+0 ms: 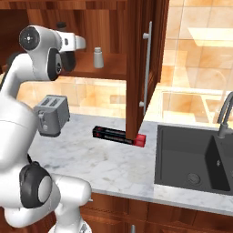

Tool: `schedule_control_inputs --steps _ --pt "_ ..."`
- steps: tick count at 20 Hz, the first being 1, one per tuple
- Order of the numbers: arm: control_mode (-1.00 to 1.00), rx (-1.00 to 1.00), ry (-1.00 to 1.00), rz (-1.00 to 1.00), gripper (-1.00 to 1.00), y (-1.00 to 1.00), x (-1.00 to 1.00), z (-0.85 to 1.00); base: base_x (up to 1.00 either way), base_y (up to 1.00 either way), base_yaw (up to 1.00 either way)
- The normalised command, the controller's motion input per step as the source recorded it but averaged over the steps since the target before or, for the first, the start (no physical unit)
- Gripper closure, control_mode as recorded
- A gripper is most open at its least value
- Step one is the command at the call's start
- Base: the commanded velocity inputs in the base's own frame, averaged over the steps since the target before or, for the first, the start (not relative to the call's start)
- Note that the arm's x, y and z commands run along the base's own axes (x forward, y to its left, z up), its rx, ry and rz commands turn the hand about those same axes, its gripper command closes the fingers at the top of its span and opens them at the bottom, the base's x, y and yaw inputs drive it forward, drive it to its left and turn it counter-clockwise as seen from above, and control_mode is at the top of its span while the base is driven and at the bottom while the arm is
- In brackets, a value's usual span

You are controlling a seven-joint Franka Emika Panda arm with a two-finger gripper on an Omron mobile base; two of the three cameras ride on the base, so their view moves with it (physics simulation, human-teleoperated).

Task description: There are various items on the counter. Only move the condiments/shakers into the cabinet.

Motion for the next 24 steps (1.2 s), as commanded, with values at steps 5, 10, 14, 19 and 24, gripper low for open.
schedule_control_inputs --steps 5,10,14,19,24 --pt "-1.00 0.00 0.00 0.00 1.00 -0.15 0.32 0.00 0.00 0.00 0.00" --pt "-1.00 0.00 0.00 0.00 1.00 -0.09 0.28 -0.06 0.00 0.00 0.00" --pt "-1.00 0.00 0.00 0.00 1.00 0.00 0.28 -0.07 0.00 0.00 0.00" --pt "-1.00 0.00 0.00 0.00 1.00 0.00 0.25 -0.08 0.00 0.00 0.00" --pt "-1.00 0.00 0.00 0.00 1.00 0.00 0.26 -0.12 0.00 0.00 0.00"
